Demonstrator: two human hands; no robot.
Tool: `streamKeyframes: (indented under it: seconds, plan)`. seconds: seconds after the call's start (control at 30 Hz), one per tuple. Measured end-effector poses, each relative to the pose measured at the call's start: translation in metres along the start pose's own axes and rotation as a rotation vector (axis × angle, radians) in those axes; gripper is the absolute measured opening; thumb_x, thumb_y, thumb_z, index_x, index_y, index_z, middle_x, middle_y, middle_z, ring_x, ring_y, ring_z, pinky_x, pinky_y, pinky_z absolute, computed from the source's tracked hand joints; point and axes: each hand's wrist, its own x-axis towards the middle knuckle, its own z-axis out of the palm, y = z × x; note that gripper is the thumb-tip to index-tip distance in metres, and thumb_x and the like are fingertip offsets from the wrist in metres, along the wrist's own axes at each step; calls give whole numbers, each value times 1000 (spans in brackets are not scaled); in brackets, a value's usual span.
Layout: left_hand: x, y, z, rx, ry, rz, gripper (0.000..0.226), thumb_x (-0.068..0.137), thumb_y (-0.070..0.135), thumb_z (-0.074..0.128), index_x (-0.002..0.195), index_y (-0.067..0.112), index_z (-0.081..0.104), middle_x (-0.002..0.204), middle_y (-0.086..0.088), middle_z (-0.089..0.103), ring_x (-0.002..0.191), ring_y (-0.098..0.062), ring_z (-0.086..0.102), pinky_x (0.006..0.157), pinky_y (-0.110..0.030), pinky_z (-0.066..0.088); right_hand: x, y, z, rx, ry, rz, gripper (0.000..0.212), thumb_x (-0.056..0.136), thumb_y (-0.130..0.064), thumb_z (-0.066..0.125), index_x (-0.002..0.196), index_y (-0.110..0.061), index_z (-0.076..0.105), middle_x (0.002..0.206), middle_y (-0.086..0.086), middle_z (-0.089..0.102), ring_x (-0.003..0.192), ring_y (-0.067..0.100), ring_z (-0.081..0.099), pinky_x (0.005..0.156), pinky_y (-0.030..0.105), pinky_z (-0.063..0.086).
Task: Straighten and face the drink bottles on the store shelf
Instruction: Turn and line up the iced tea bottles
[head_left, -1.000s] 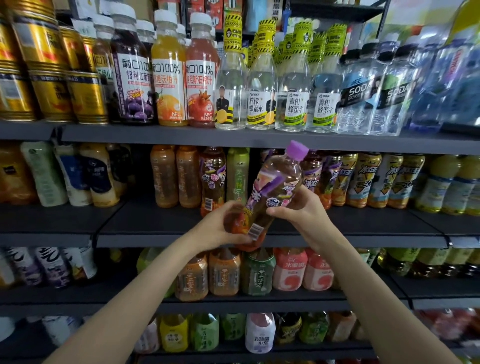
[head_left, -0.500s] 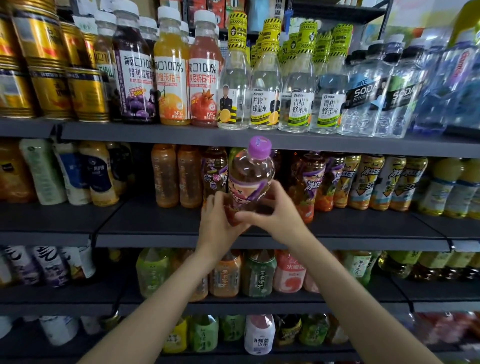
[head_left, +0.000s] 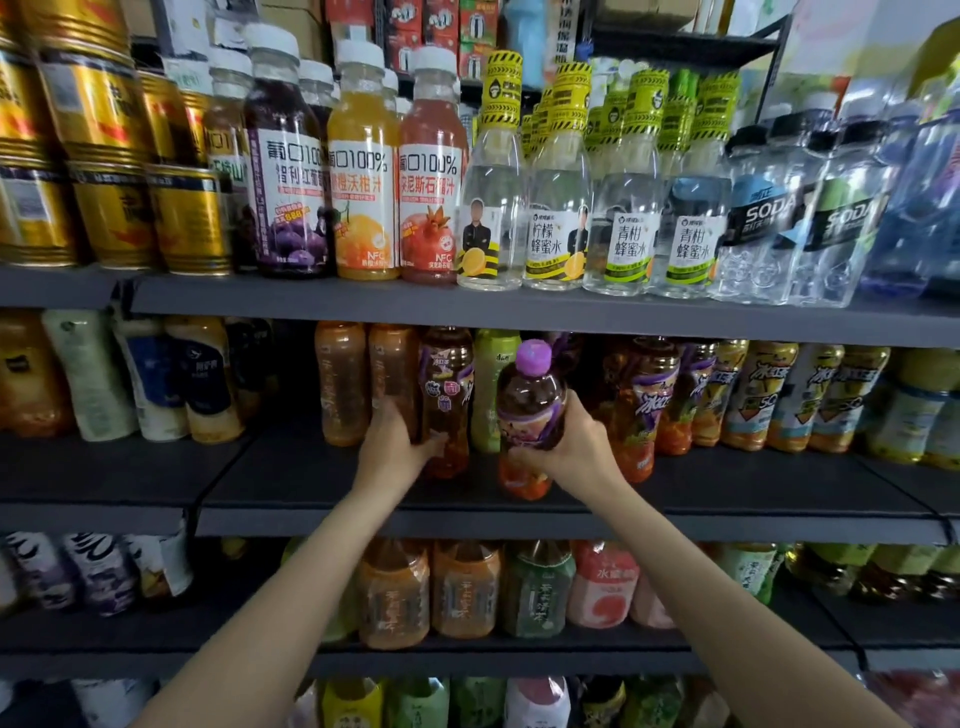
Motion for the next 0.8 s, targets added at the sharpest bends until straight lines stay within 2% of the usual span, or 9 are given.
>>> streamKeyframes:
  seconds: [0.07,0.17,0.27,0.33,0.43,0.6,0.7,0.8]
  plan:
    - [12,-3,8,-24,-26,-32,70,79,30,73,134,10,36,133,-8,48,125,-24,45,97,-29,36,11,0,10,12,-16,23,62,71,-15,82,122,-7,46,113,7,64,107,21,61,81,16,43]
    - [26,-4,20,-12,-45,-47,73,78,33,73,135,9,35,136,-9,46,130,-28,41,107,-38,34,29,-4,30,8,-22,70,61,74,-19,79,123,-8,44,116,8,62,109,23,59,83,23,45]
    - [33,-5,30,-55,-30,-33,69,80,24,72,136,6,35,137,-9,46,130,-26,40,109,-37,30,46,-6,47,-50,-42,94,58,78,-23,75,122,-6,43,118,10,60,110,28,58,90,35,48]
    - [37,-8,32,-54,23,-42,66,79,21,73,132,6,37,135,-11,48,129,-28,42,110,-44,30,54,-5,53,-40,-45,117,57,79,-24,74,124,-4,43,119,12,59,112,30,57,92,39,47]
    - [40,-17,34,9,92,-38,63,77,20,74,128,5,40,131,-15,51,126,-30,45,105,-48,37,61,-2,60,-22,-24,129,60,80,-26,74,125,-3,42,120,13,60,113,30,57,90,35,46]
    - [33,-21,42,57,180,-17,64,79,20,72,130,3,37,134,-18,44,127,-32,41,104,-48,38,53,13,67,172,21,160,59,80,-28,75,127,-6,46,115,2,61,104,11,57,75,6,42]
    - [33,-20,42,90,161,-26,65,81,24,71,131,4,34,136,-17,41,129,-30,39,106,-43,36,46,39,57,367,184,268,53,83,-29,71,126,-7,50,114,0,60,106,9,55,83,13,44]
    - [35,-20,42,99,150,-33,69,82,25,69,135,3,30,139,-14,38,132,-27,35,106,-36,32,61,69,44,327,375,374,50,87,-27,67,126,-2,48,119,9,59,113,20,56,89,19,43]
